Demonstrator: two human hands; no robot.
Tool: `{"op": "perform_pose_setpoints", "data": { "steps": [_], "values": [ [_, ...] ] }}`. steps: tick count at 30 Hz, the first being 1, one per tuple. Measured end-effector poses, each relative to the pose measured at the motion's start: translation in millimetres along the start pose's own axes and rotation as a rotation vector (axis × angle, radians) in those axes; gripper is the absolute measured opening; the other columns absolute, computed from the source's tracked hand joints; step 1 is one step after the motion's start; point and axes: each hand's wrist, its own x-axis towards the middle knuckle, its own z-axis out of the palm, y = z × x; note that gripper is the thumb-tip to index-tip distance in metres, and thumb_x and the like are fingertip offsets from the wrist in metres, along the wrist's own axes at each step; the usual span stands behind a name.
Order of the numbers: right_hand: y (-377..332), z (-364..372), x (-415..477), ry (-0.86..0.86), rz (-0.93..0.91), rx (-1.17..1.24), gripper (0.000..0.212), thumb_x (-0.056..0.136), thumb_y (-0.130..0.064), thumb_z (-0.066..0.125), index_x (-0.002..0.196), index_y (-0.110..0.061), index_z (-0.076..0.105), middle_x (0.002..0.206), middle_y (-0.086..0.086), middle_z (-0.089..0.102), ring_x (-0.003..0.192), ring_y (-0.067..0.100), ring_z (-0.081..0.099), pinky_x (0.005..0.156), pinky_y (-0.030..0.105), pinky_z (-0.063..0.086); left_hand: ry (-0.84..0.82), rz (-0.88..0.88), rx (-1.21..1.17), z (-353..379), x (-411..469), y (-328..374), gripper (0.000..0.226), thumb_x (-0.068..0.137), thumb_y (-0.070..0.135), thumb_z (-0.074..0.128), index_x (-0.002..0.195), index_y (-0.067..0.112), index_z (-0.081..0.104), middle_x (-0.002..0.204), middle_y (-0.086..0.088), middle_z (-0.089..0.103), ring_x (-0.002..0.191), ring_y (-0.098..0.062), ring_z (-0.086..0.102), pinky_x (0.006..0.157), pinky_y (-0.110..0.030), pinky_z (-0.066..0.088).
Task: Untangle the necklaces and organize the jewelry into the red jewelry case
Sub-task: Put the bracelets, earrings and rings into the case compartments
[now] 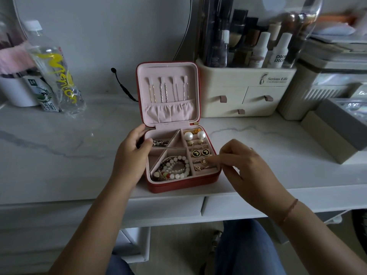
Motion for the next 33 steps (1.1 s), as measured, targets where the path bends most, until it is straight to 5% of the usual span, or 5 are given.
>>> {"op": "perform_pose_setpoints", "data": {
  "steps": [12,18,23,27,33],
  "values": [
    [0.4,5.1,-4.2,0.048,0.076,0.023,0.032,0.086,-0.010,0.049,0.107,-0.017,0.072,0.086,-0.002,0.058,0.067,0.013,0.055,0.059,0.031,0.047,0.024,-0.001,-0.006,0.8,0.9,0.8,0.041,0.092,0.008,0.053,0.127,0.029,0.057,0.109,0.020,0.063,0.105,0.006,0.057,0.094,-0.022,0.042],
    [2.0,2.9,-3.5,0.034,0.089,0.036,0.031,0.090,-0.002,0.052,0.109,-0.017,0.071,0.087,-0.002,0.057,0.071,0.011,0.055,0.062,0.014,0.041,0.032,0.010,0.007,1.4,0.0,3.3,0.039,0.094,0.009,0.052,0.127,0.028,0.056,0.107,0.025,0.060,0.098,0.014,0.054,0.084,-0.011,0.038],
    [5.7,4.0,19.2,0.022,0.353,0.405,0.033,0.093,-0.016,0.054,0.126,-0.020,0.057,0.107,-0.001,0.060,0.094,0.003,0.058,0.080,0.009,0.045,0.036,0.022,0.008,1.6,1.1,3.3,0.036,0.095,0.012,0.052,0.129,0.023,0.056,0.117,0.012,0.062,0.107,0.000,0.057,0.093,-0.018,0.040],
    [16.6,16.5,49.0,-0.007,0.610,0.941,0.037,0.099,-0.028,0.043,0.132,-0.013,0.050,0.127,0.005,0.058,0.117,0.014,0.055,0.101,0.032,0.045,0.074,-0.073,-0.093,-0.4,6.4,8.5,0.032,0.098,0.026,0.050,0.128,0.018,0.057,0.125,0.005,0.062,0.115,-0.009,0.057,0.101,-0.028,0.041],
    [12.6,23.4,83.6,-0.110,0.578,1.216,0.034,0.101,-0.029,0.036,0.120,-0.012,0.058,0.128,0.006,0.060,0.121,0.017,0.055,0.107,0.036,0.040,-0.095,-0.166,-0.351,-9.0,20.0,30.5,0.055,0.100,0.047,0.031,0.142,0.012,0.039,0.138,0.001,0.048,0.112,-0.004,0.048,0.106,-0.024,0.029]
  ]
}}
